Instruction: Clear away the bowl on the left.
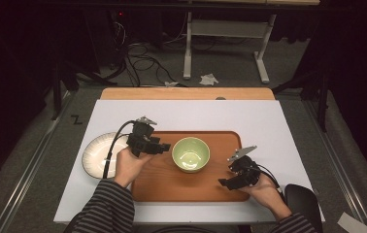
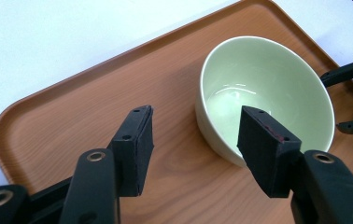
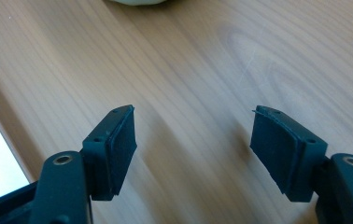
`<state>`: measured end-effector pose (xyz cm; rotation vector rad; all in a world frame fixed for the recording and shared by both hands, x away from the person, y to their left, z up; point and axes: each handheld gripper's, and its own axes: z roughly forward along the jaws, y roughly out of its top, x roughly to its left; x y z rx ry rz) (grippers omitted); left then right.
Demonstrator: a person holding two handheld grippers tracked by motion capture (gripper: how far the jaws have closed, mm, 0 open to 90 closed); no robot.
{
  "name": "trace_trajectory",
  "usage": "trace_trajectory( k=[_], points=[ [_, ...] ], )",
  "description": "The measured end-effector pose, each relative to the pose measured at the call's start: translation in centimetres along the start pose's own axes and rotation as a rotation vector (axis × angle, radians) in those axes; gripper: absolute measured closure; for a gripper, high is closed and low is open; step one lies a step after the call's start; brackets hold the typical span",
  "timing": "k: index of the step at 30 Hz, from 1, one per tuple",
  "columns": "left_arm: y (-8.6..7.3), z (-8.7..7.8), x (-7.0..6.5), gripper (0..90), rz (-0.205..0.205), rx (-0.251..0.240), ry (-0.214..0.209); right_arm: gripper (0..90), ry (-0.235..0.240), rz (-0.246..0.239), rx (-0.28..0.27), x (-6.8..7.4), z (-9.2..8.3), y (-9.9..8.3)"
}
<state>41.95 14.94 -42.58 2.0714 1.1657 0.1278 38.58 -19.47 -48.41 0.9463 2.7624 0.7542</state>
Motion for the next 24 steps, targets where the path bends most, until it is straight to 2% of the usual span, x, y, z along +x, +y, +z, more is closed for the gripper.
trace_trajectory(
  k=[9,24],
  points=[
    [-0.7,-0.9,0.2,45.5,-0.005,-0.009,-0.008,32.7,0.001,-0.002,-0.002,0.0,0.0,0.0],
    [-1.9,-2.1,1.0,45.0,-0.031,-0.019,0.011,32.7,-0.001,-0.001,-0.001,0.0,0.0,0.0]
  ],
)
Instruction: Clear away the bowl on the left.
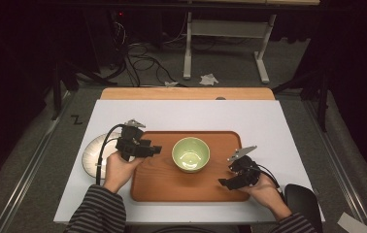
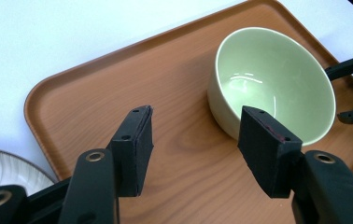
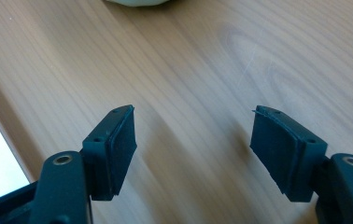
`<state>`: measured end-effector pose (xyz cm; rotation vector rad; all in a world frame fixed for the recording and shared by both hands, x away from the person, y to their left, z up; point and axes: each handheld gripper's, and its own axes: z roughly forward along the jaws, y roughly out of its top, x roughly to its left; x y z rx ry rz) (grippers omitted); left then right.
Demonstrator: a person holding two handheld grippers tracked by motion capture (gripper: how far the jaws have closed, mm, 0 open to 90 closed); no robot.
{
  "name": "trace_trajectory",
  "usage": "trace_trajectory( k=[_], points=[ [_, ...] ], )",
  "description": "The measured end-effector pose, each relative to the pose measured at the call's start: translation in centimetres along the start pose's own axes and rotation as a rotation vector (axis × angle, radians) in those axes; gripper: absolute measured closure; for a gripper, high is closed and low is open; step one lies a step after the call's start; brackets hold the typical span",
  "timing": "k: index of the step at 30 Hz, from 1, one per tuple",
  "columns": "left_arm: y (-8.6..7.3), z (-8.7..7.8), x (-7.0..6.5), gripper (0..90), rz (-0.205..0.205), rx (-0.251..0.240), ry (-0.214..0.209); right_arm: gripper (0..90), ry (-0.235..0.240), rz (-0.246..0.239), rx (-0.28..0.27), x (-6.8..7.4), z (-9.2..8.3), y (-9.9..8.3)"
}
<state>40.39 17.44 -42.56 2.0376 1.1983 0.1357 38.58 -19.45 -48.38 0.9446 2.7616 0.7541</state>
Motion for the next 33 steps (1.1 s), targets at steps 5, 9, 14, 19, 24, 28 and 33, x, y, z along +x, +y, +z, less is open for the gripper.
trace_trajectory(
  k=[5,9,14,19,24,28,33],
  points=[
    [-0.6,-0.4,0.0,44.7,0.003,0.009,0.007,32.7,0.004,-0.004,-0.005,0.0,0.0,0.0],
    [-1.0,-0.8,0.2,44.3,-0.007,-0.001,0.003,32.7,0.002,-0.001,-0.003,0.0,0.0,0.0],
    [-1.6,-1.1,0.3,44.1,-0.006,0.003,0.004,32.7,0.003,0.005,-0.002,0.1,0.0,0.1],
    [-2.2,-1.4,0.3,44.4,-0.012,-0.023,0.021,32.7,0.001,-0.001,-0.003,0.1,0.0,0.0],
    [-2.7,-1.5,0.3,44.4,-0.01,-0.011,0.024,32.7,0.003,0.003,-0.003,0.1,0.0,0.0],
    [-3.2,-1.5,0.2,44.4,-0.019,-0.01,0.021,32.7,0.003,0.004,-0.002,0.1,0.1,0.1],
    [-3.5,-1.4,0.0,44.3,-0.004,0.0,0.019,32.7,0.003,0.003,-0.002,0.1,0.1,0.1]
  ],
)
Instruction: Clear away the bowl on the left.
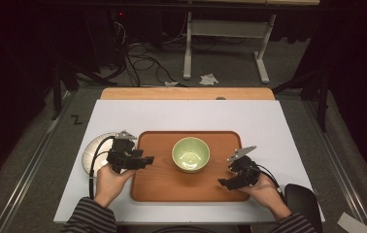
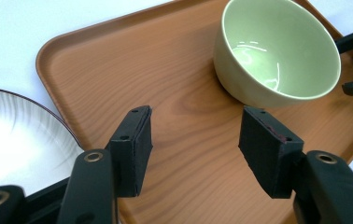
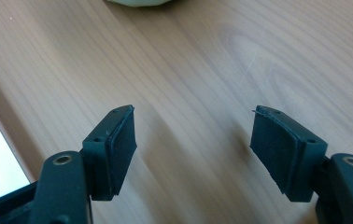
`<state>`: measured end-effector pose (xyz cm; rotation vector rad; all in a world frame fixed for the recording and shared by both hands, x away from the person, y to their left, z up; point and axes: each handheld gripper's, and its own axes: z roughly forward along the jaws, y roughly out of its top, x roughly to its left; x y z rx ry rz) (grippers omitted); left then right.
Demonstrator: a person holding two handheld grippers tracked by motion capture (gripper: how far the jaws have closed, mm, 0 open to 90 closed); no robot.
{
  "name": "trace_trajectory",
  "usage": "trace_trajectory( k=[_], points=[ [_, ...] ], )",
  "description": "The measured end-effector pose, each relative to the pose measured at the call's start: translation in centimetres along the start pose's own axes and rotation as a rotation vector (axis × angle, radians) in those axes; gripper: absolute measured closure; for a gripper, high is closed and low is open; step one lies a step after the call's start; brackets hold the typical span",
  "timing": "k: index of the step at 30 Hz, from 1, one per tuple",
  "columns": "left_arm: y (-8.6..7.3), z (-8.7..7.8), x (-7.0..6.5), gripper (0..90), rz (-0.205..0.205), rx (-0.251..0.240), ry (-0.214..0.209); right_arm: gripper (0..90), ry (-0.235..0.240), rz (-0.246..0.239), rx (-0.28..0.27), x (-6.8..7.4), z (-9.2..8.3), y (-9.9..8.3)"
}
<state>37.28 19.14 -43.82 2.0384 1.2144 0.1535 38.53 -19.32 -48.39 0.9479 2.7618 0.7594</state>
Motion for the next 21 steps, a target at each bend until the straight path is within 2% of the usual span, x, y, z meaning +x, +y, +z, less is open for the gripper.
trace_trajectory(
  k=[12,15,21],
  points=[
    [-0.9,0.3,-0.2,44.0,-0.008,0.011,0.003,32.7,-0.002,-0.001,-0.002,0.0,-0.1,0.0],
    [-1.1,0.4,-0.3,43.9,0.004,0.02,0.017,32.7,-0.001,-0.001,-0.005,0.0,-0.1,0.0],
    [-1.6,0.6,-0.6,43.6,0.012,0.032,0.017,32.7,0.001,-0.001,-0.005,0.0,-0.1,0.0]
  ],
)
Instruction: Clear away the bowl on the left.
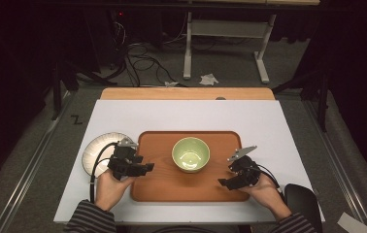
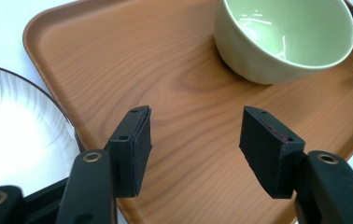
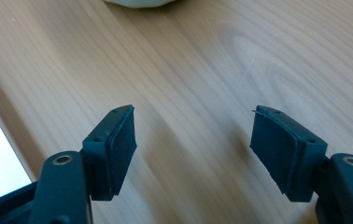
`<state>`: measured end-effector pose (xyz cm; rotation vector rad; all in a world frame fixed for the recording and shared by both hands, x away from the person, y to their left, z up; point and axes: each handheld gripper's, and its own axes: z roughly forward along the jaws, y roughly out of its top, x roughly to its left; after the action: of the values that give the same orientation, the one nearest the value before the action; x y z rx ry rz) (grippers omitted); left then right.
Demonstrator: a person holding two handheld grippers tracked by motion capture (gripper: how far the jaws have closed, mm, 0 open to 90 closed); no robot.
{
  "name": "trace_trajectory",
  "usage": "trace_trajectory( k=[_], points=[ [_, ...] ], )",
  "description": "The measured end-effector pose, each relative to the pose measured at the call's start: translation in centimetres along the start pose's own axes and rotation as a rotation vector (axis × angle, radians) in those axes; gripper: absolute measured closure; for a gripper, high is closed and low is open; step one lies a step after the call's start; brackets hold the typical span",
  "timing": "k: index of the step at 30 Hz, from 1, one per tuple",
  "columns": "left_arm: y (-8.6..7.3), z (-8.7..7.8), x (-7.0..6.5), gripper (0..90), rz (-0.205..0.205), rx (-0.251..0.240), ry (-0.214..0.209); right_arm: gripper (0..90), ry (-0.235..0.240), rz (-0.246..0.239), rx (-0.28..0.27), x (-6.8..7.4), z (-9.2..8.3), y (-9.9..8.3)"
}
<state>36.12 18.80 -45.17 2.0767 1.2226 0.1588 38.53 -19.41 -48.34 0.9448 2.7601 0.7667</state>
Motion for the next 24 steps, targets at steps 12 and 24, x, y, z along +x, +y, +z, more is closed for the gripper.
trace_trajectory(
  k=[12,24],
  points=[
    [-0.4,0.6,-0.8,43.3,0.032,0.023,0.01,32.7,0.0,0.004,0.0,0.1,0.0,0.0],
    [-0.8,1.4,-1.0,42.9,0.052,0.062,0.006,32.8,-0.004,-0.006,-0.001,0.1,-0.1,0.0]
  ],
)
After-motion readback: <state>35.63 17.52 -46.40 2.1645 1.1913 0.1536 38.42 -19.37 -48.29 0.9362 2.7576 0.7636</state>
